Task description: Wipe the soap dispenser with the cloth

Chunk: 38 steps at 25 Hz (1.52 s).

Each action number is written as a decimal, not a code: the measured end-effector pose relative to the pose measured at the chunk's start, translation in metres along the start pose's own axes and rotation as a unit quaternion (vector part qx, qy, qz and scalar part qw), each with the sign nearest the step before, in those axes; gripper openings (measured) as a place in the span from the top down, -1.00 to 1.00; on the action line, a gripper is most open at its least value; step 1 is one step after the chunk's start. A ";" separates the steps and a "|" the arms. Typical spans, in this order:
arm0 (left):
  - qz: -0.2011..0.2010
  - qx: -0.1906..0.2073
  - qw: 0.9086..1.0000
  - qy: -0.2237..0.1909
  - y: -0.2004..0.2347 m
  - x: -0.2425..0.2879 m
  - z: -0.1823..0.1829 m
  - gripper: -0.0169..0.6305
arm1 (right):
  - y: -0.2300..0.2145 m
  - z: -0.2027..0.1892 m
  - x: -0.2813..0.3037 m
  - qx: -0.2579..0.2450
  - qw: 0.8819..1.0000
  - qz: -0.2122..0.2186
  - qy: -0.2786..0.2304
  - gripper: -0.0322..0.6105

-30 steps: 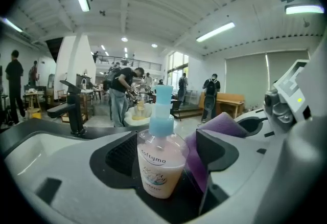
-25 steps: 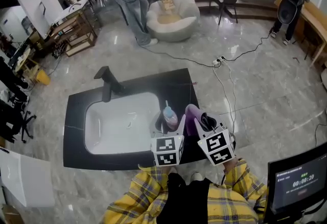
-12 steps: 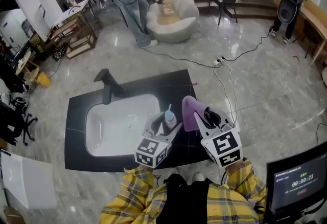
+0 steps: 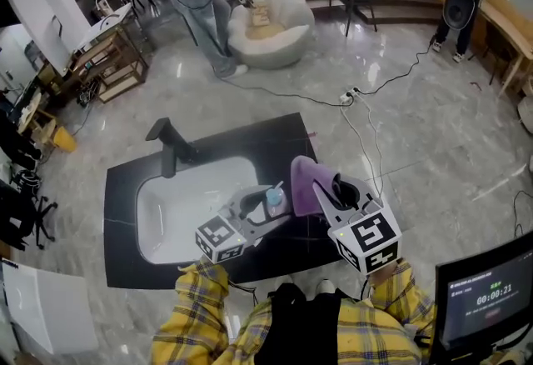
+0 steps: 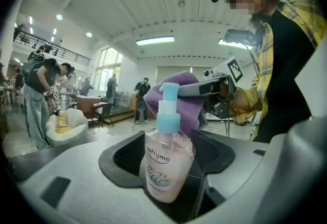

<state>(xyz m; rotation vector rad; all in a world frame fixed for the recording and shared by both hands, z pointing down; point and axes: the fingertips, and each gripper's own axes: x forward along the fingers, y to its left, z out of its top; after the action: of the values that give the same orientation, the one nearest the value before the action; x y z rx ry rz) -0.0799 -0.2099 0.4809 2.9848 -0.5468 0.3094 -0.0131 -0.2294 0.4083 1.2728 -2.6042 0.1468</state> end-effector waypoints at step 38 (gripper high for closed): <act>0.082 -0.104 0.988 -0.074 -0.009 -0.020 0.024 0.09 | 0.031 -0.038 0.015 0.029 0.998 0.005 0.049 0.77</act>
<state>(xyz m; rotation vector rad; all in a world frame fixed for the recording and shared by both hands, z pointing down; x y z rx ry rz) -0.0905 -0.1982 0.4524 2.7800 -0.7888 0.0378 -0.0396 -0.2145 0.4497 1.2391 -2.5404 0.2820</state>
